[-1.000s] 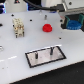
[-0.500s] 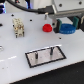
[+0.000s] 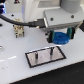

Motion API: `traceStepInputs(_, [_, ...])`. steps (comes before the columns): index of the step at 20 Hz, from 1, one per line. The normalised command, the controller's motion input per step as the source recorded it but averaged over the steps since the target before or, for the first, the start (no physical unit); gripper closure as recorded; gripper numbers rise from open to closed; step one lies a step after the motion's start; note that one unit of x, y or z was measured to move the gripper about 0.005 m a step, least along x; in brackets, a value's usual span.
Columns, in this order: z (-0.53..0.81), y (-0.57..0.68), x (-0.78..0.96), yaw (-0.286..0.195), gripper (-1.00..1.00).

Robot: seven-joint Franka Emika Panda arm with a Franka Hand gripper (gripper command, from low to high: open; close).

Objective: Insert the blue gear onto the right peg, followed by the red gear

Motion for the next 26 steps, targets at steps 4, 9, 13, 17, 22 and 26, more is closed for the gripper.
traceStepInputs(4, [-0.08, -0.20, 0.32, 0.000, 1.00])
traceStepInputs(9, [-0.04, -0.12, 0.30, 0.000, 1.00])
traceStepInputs(13, [-0.06, -0.06, 0.21, 0.000, 1.00])
traceStepInputs(17, [-0.10, -0.06, 0.18, 0.000, 1.00])
traceStepInputs(22, [-0.15, -0.03, 0.20, 0.000, 1.00])
traceStepInputs(26, [-0.25, -0.02, 0.12, 0.000, 1.00])
